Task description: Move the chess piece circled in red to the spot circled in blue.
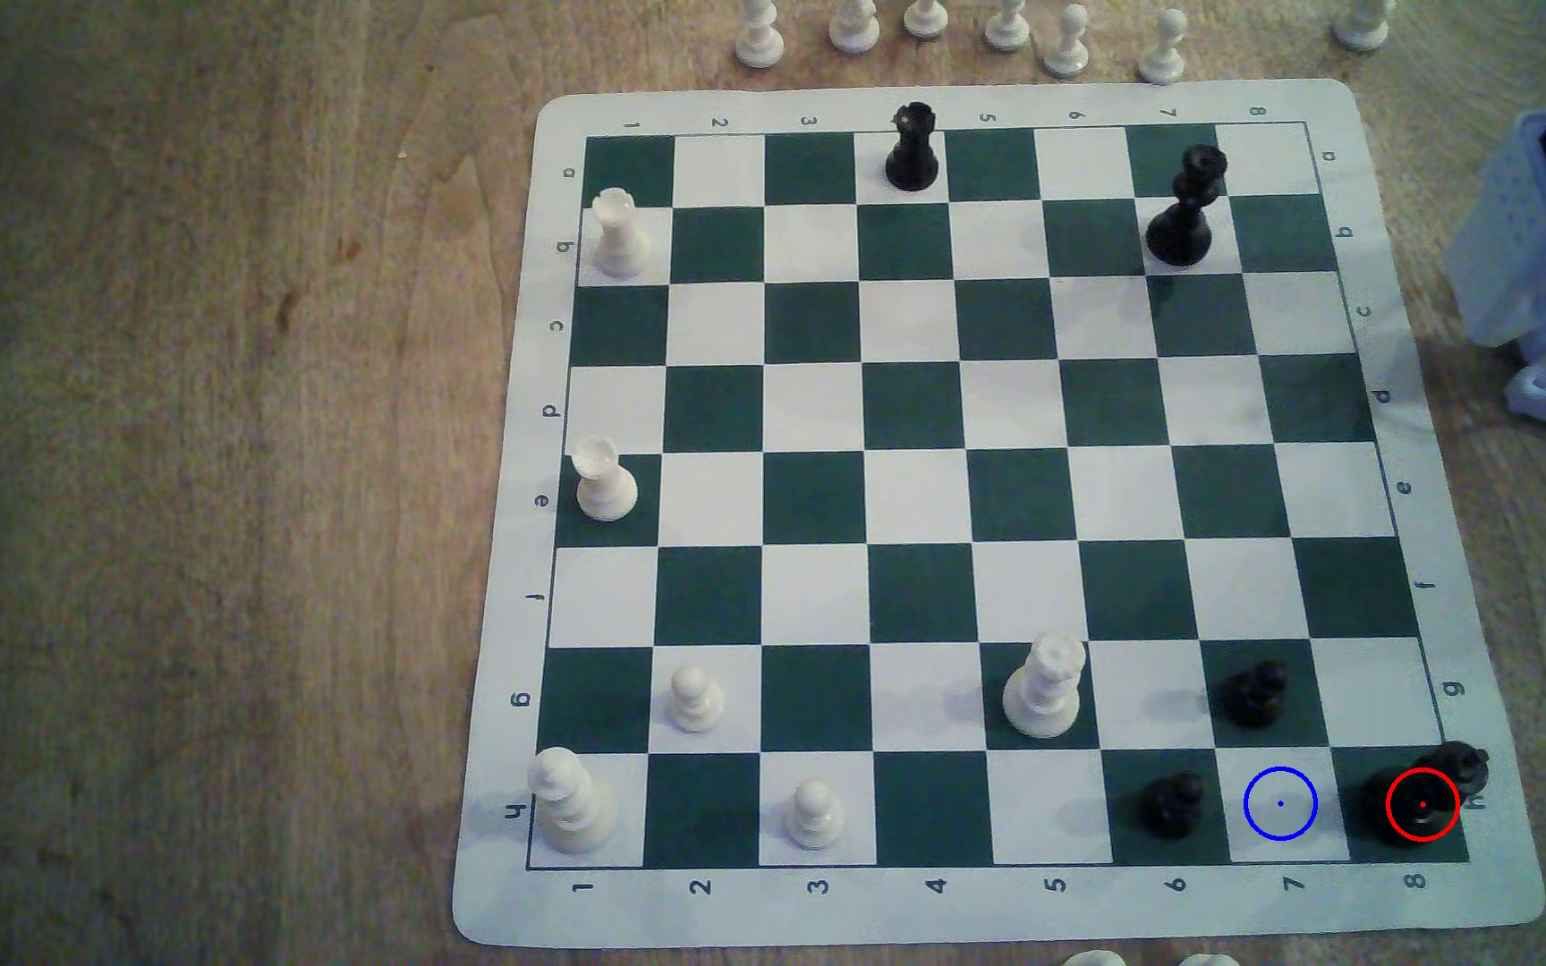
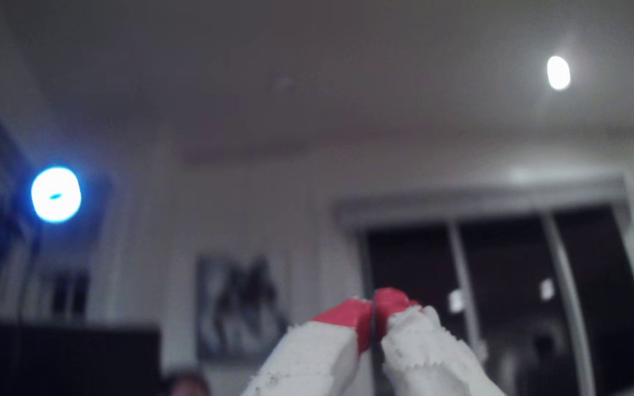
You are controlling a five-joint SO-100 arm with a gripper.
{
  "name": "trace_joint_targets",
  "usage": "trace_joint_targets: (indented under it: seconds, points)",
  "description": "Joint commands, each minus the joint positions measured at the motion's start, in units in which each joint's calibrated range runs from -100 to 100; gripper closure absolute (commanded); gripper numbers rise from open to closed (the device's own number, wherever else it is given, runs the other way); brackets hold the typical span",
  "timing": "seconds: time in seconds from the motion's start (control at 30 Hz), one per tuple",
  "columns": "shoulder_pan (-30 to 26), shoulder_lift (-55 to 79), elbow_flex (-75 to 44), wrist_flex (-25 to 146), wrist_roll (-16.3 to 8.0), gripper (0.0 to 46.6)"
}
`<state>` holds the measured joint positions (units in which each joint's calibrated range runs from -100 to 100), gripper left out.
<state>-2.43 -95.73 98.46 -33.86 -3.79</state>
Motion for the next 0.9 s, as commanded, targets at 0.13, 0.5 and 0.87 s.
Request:
trace_joint_targets:
  seconds: [0.13, 0.5, 0.87]
  points:
    - [-4.4, 0.1, -20.9, 53.2, 2.6, 46.4]
    - [-25.7, 14.9, -44.4, 107.2, 0.6, 46.4]
    - [-41.0, 28.9, -45.0, 106.6, -9.1, 35.6]
